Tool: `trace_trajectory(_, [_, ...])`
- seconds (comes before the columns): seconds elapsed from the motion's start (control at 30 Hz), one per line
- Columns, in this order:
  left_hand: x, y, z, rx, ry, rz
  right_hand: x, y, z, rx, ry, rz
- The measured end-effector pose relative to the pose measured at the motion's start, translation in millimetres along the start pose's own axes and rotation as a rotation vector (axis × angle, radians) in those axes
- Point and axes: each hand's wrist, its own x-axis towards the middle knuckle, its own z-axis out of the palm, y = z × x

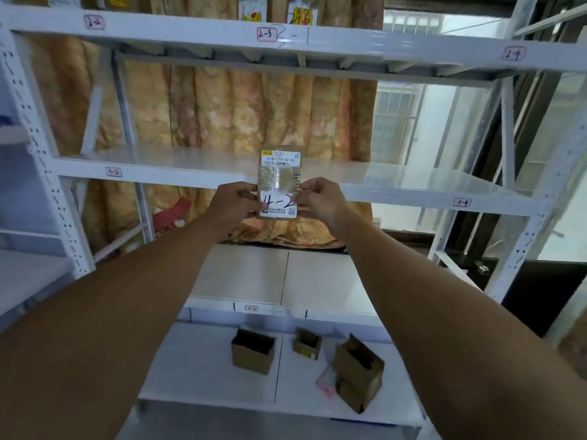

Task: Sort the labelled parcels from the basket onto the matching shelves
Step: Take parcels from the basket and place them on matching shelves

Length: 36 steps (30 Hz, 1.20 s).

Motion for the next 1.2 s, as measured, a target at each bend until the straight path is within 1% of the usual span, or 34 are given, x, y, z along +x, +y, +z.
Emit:
trace_trajectory(0.13, [-7.4, -15.2, -19.2, -0.001, 0.012, -0.056, -0.8, 12.8, 20.7, 0.0, -0.046, 0.035])
trace_trajectory(0.23, [-11.9, -33.0, -35.4, -0.049, 0.04, -0.108, -1.7, 27.9, 43.4, 0.017, -0.121, 0.057])
trace_trajectory(0.33, [-12.8, -64.4, -59.9, -0.077, 0.097, -0.161, 2.0, 51.3, 75.2, 0.005, -0.172, 0.098])
trace_trajectory(0.5, [7.8, -123.1, -118.7, -0.057, 0.073, -0.272, 18.9, 86.5, 141.6, -0.059, -0.246, 0.164])
trace_trajectory(0.7, [69.2, -192.4, -206.4, -0.046, 0.134, -0.338, 79.0, 138.9, 265.1, -0.133, -0.305, 0.197])
trace_trajectory(0.8, [112.3, -237.0, -264.1, -0.042, 0.116, -0.356, 118.3, 171.8, 333.8, -0.152, -0.301, 0.269])
trace_trajectory(0.93, [173.3, -312.8, -343.0, -0.069, 0.113, -0.423, 169.0, 221.2, 419.0, -0.127, -0.287, 0.302])
trace_trajectory(1.03, [204.8, -353.8, -373.3, 0.099, 0.077, -0.447, 195.4, 264.0, 465.6, -0.067, -0.256, 0.36])
trace_trajectory(1.1, [220.6, -377.4, -383.5, 0.159, 0.057, -0.453, 212.7, 291.3, 491.9, -0.024, -0.246, 0.387])
trace_trajectory(1.17, [236.0, -407.2, -390.3, 0.137, 0.05, -0.428, 230.3, 316.9, 512.1, 0.011, -0.254, 0.401])
trace_trajectory(1.2, [244.3, -428.3, -394.5, 0.07, 0.063, -0.41, 239.4, 331.7, 521.9, 0.023, -0.26, 0.391])
